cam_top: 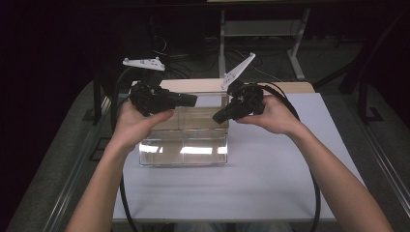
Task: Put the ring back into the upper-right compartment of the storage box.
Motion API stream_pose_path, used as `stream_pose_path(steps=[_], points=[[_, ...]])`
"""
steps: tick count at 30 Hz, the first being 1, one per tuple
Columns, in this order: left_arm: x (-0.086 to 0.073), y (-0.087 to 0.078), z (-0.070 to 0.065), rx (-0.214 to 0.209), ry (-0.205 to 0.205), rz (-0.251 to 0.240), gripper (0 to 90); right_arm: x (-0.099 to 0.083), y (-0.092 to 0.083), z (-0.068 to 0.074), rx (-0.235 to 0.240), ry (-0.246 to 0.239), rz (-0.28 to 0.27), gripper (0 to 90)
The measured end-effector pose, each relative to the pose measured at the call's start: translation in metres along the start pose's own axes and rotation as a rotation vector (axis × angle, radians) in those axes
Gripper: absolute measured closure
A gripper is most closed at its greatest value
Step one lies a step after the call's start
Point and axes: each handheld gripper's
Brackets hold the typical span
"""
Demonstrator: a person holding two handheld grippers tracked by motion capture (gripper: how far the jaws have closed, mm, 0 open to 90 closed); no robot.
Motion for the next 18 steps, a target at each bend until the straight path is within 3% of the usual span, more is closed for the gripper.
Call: stream_pose_path(steps=[18], points=[[0.000,0.000,0.000,0.000,0.000,-0.002,89.1,-0.009,-0.016,0.007,-0.014,0.014,-0.005,53.7]])
Point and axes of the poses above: each handheld gripper's, and its own axes: y roughly forward along the jaws, x roughly out of its top, z roughly to its left, and after that the axes turned 15 degrees about -x, right-handed
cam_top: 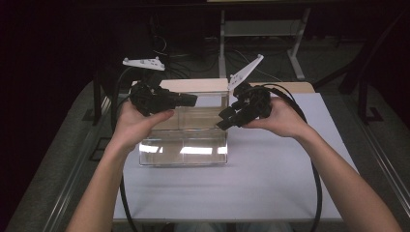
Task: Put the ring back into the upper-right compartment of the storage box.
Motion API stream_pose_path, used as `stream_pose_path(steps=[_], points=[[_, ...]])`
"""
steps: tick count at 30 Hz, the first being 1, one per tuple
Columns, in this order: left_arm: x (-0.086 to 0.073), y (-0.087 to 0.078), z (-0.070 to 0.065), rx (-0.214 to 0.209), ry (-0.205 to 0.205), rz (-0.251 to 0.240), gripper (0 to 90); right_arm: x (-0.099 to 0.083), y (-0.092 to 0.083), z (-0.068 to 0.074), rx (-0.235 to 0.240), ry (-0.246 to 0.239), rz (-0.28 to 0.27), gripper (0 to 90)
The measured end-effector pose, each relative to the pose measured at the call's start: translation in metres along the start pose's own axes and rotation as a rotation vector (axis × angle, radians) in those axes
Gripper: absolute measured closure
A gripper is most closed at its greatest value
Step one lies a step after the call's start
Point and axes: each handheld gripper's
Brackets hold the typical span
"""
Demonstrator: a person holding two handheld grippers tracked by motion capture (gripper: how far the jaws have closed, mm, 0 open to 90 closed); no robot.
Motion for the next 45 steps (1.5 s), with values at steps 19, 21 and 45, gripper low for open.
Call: stream_pose_path(steps=[19,21,45], points=[[-0.001,0.000,0.000,-0.001,0.000,-0.005,89.1,-0.050,-0.024,0.014,-0.123,0.228,-0.021,0.7],[-0.001,0.000,0.000,-0.002,0.000,-0.006,89.1,-0.058,-0.025,0.013,-0.134,0.248,-0.019,0.7],[-0.002,0.000,0.000,-0.006,0.007,-0.014,88.3,-0.135,-0.039,0.023,-0.236,0.339,-0.076,0.7]])
Point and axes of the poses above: each handheld gripper's, and its own axes: y roughly forward along the jaws, x roughly out of its top, z roughly to its left, and after that the axes turned 15 degrees about -x, right-handed
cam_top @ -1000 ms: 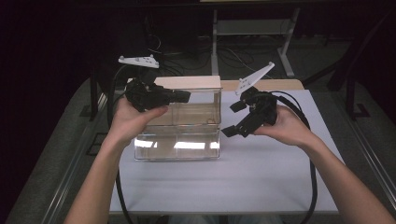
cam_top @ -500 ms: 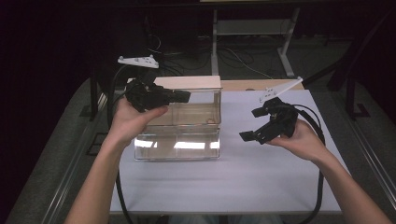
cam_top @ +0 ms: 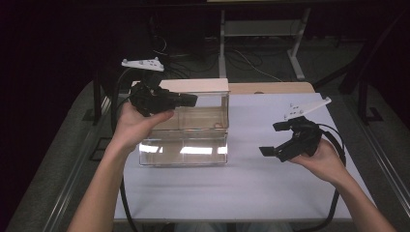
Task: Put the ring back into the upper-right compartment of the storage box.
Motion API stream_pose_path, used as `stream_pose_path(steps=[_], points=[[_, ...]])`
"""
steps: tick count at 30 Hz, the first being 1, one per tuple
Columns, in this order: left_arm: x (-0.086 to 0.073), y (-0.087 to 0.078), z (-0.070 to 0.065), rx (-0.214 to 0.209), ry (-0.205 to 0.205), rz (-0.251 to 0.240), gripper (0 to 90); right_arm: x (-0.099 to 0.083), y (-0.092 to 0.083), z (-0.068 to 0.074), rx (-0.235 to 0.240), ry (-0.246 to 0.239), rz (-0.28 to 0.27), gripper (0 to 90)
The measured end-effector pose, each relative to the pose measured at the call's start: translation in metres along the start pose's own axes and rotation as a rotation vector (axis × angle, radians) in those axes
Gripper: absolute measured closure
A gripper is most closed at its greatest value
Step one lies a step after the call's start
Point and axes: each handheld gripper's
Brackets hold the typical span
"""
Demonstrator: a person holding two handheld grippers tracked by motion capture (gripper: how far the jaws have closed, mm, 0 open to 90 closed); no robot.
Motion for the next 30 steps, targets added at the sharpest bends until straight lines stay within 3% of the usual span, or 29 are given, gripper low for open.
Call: stream_pose_path(steps=[13,25,30], points=[[0.000,0.000,-0.001,0.005,0.001,0.003,88.3,-0.036,0.004,-0.001,-0.005,0.041,-0.023,0.7],[-0.002,0.000,-0.001,0.006,0.008,-0.005,88.2,-0.072,0.010,0.006,-0.008,0.042,-0.029,0.7],[-0.003,0.000,-0.001,0.011,0.013,-0.009,88.2,-0.089,0.010,0.007,-0.009,0.074,-0.048,0.7]])
Point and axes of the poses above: each handheld gripper's, and its own axes: y roughly forward along the jaws, x roughly out of its top, z roughly to its left, and after that the axes turned 15 degrees about -x, right-handed
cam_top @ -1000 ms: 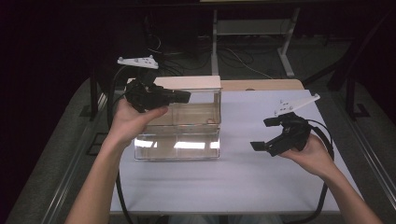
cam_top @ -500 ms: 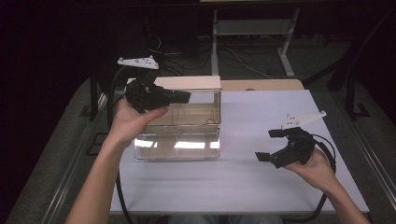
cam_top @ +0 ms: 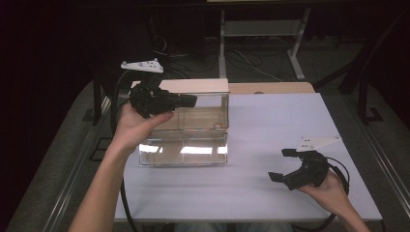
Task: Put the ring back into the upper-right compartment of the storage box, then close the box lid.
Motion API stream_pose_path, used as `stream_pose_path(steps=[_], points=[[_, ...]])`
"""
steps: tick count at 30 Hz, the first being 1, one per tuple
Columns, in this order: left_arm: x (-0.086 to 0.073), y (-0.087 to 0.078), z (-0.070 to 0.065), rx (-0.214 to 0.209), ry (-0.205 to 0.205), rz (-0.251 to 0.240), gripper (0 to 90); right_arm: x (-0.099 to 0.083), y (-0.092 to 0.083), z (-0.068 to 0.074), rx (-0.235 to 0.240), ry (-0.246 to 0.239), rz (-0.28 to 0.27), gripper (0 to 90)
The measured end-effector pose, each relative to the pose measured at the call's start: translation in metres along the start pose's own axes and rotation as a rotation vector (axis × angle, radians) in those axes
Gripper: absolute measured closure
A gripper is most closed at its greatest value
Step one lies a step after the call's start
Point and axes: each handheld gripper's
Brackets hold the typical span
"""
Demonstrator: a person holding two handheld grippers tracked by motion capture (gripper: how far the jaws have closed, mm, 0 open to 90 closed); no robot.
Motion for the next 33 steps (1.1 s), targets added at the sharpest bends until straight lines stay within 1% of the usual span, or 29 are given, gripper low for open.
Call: stream_pose_path(steps=[4,5,9,10,14,16,19,23,26,30,33], points=[[-0.001,0.001,-0.001,0.011,0.007,0.002,88.2,-0.012,0.000,-0.003,-0.006,0.012,0.004,0.7],[-0.001,0.001,-0.001,0.013,0.008,0.000,88.2,-0.015,0.000,-0.002,-0.008,0.026,0.003,0.7],[-0.005,0.000,-0.002,0.021,0.015,-0.017,87.7,-0.023,0.000,-0.003,-0.017,0.032,-0.011,0.7],[-0.006,0.000,-0.003,0.023,0.016,-0.016,87.4,-0.025,0.000,-0.002,-0.015,0.040,-0.012,0.7],[-0.011,-0.002,-0.005,0.036,0.021,-0.019,86.7,-0.031,0.002,0.001,-0.018,0.038,-0.028,0.7],[-0.014,-0.003,-0.006,0.040,0.022,-0.025,86.7,-0.033,0.003,0.002,-0.017,0.046,-0.029,0.7],[-0.020,-0.004,-0.007,0.039,0.022,-0.032,86.8,-0.036,0.003,0.002,-0.020,0.042,-0.030,0.7],[-0.029,-0.004,-0.009,0.047,0.024,-0.042,86.8,-0.039,0.000,0.002,-0.025,0.059,-0.051,0.7],[-0.036,-0.005,-0.010,0.043,0.020,-0.051,86.8,-0.041,-0.001,0.001,-0.025,0.065,-0.050,0.7],[-0.044,-0.004,-0.011,0.049,0.017,-0.057,86.8,-0.043,-0.001,0.001,-0.024,0.067,-0.047,0.7],[-0.049,-0.005,-0.013,0.051,0.025,-0.061,86.8,-0.043,-0.001,0.000,-0.024,0.072,-0.049,0.7]])
Point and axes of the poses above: each handheld gripper's, and its own axes: y roughly forward along the jaws, x roughly out of its top, z roughly to its left, and after that the axes turned 15 degrees about -x, right-handed
